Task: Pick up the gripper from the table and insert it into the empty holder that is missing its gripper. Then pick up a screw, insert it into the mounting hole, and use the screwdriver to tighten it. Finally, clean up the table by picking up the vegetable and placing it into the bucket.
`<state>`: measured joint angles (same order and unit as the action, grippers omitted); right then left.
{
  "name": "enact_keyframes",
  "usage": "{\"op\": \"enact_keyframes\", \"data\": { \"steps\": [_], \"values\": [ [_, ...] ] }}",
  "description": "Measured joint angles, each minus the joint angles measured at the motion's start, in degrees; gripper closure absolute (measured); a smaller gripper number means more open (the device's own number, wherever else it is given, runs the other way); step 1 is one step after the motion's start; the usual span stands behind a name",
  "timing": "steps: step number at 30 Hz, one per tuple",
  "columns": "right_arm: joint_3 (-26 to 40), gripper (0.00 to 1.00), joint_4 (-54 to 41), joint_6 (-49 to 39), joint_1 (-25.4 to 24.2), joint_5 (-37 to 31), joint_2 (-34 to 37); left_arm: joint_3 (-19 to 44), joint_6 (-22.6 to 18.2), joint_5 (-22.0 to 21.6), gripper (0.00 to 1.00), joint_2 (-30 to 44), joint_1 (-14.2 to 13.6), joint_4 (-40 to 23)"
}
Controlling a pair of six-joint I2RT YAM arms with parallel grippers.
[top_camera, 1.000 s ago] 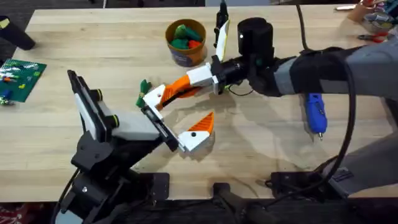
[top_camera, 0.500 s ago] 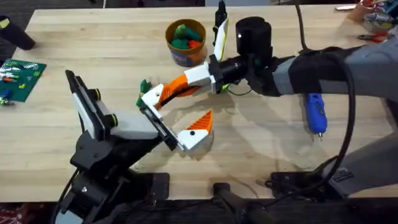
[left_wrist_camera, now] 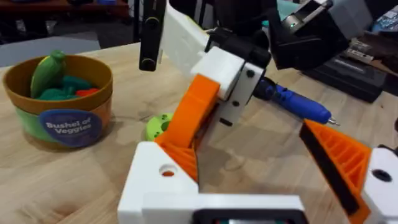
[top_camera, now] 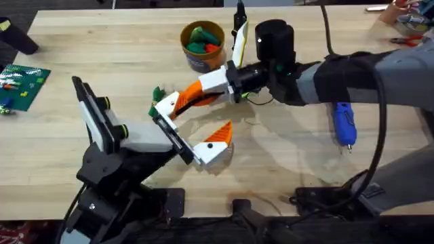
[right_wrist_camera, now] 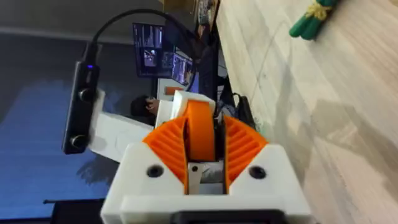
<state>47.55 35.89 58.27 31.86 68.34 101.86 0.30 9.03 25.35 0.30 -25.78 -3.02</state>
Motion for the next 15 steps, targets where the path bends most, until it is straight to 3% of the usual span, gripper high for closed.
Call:
{"op": "enact_keyframes", "data": {
  "steps": [3,15],
  "values": [
    [0.0,0.614,-0.1,0.0,0.4,-0.8,0.0,0.0,-0.2,2.0,0.017,0.0,-0.2,0.1],
    [0.0,0.228,-1.0,0.0,0.6,-1.5,0.6,0.0,-1.4,2.1,0.017,-0.3,-0.4,0.2]
  ]
}}
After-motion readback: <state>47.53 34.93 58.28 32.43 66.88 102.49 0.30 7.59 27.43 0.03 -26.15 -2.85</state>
